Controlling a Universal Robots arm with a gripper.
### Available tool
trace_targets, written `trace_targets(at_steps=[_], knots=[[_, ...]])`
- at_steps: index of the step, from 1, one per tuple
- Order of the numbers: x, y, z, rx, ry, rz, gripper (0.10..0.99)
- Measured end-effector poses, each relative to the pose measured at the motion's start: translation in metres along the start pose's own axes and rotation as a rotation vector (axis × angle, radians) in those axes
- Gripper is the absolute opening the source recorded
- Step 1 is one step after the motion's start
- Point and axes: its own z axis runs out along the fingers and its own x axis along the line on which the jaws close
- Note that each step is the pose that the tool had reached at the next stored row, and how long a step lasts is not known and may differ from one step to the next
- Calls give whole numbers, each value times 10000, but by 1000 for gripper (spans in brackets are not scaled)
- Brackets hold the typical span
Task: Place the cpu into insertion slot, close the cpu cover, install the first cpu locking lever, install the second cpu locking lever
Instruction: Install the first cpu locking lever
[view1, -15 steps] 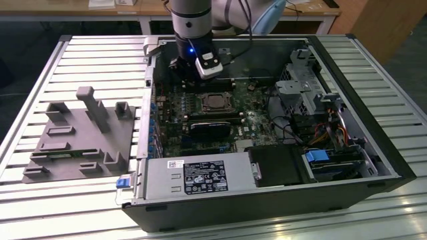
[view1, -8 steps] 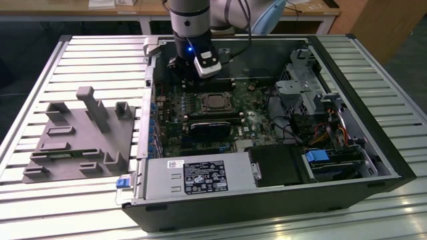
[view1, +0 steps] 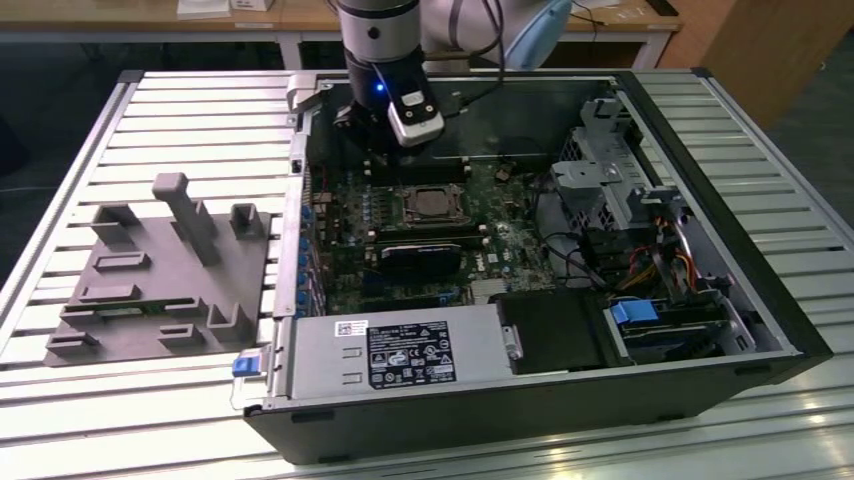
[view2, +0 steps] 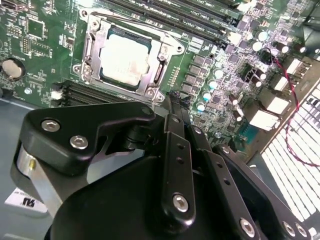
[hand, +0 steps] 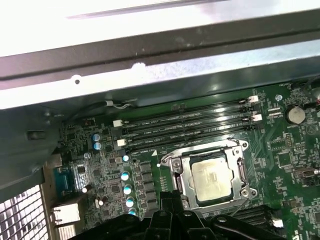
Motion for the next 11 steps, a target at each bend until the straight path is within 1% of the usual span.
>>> trace_targets(at_steps=[2, 4, 8, 9, 10, 11], knots=[[-1, 1, -23, -4, 0, 1, 102], [10, -1, -25, -11, -13, -1, 102], [76, -14, -29, -16, -32, 0, 102], [88, -17, -29, -36, -28, 2, 102], [97, -19, -29, -85, -18, 5, 102], [105, -20, -27, -165, -2, 8, 102]])
